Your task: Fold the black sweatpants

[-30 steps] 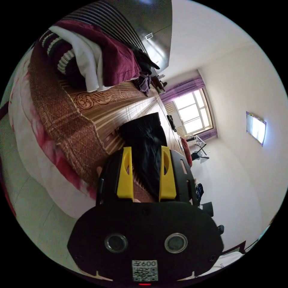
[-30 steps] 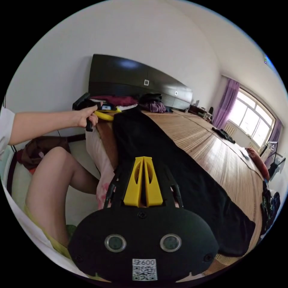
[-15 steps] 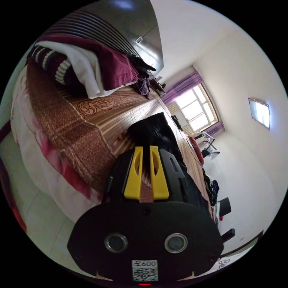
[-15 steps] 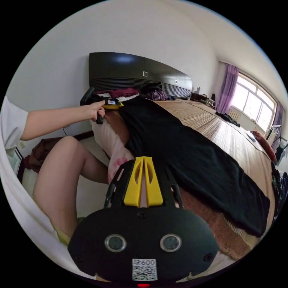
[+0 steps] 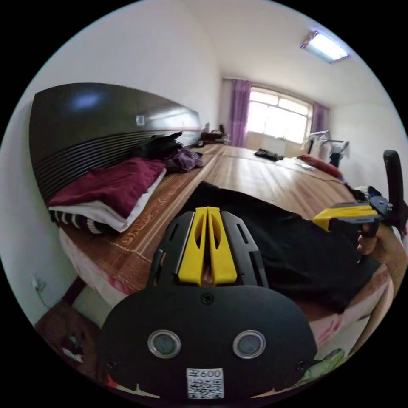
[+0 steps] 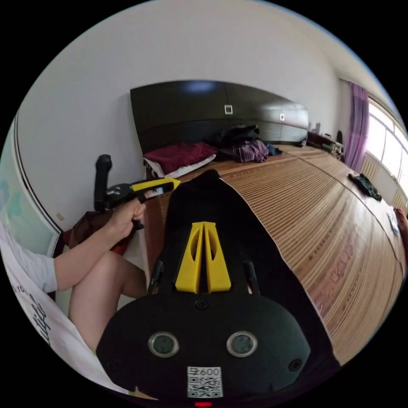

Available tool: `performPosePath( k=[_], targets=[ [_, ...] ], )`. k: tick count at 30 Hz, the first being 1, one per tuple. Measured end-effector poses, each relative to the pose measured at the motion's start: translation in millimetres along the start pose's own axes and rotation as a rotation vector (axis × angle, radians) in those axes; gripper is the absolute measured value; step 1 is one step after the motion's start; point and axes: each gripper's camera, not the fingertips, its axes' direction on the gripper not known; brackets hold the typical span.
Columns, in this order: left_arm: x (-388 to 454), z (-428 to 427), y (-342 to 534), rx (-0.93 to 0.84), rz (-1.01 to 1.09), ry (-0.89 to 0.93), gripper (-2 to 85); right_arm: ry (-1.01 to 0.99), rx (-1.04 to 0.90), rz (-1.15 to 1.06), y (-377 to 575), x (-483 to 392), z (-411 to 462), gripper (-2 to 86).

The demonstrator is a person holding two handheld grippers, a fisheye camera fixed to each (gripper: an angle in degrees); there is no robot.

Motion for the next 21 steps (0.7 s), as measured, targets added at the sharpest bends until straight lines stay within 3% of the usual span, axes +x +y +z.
performPosePath(
  k=[3, 5, 6, 8, 11, 12, 16, 21],
  targets=[
    [19, 40, -29, 0.028, 0.099, 0.085, 0.3, -0.053, -0.044, 0.024, -51, 29, 48, -0.9],
    [30, 111, -35, -0.148, 0.139, 0.365, 0.3, -0.095, -0.027, 0.053, -84, 46, 78, -0.9],
    [35, 127, -32, -0.171, 0.165, 0.412, 0.3, -0.102, -0.022, 0.06, -91, 50, 84, -0.9],
    [49, 181, -18, -0.318, 0.179, 0.31, 0.4, -0.115, -0.043, 0.092, -114, 67, 114, -0.9],
    [69, 209, -7, -0.354, 0.209, 0.283, 0.5, -0.066, -0.226, 0.081, -128, 89, 152, -0.9],
    [75, 215, -4, -0.362, 0.219, 0.268, 0.5, -0.079, -0.207, 0.061, -128, 92, 150, -0.9],
    [101, 240, 16, -0.355, 0.266, 0.192, 0.5, -0.086, -0.168, 0.189, -124, 135, 112, -0.9],
    [120, 268, 37, -0.344, 0.304, 0.138, 0.6, -0.033, -0.232, 0.167, -102, 181, 48, -0.8]
  ],
)
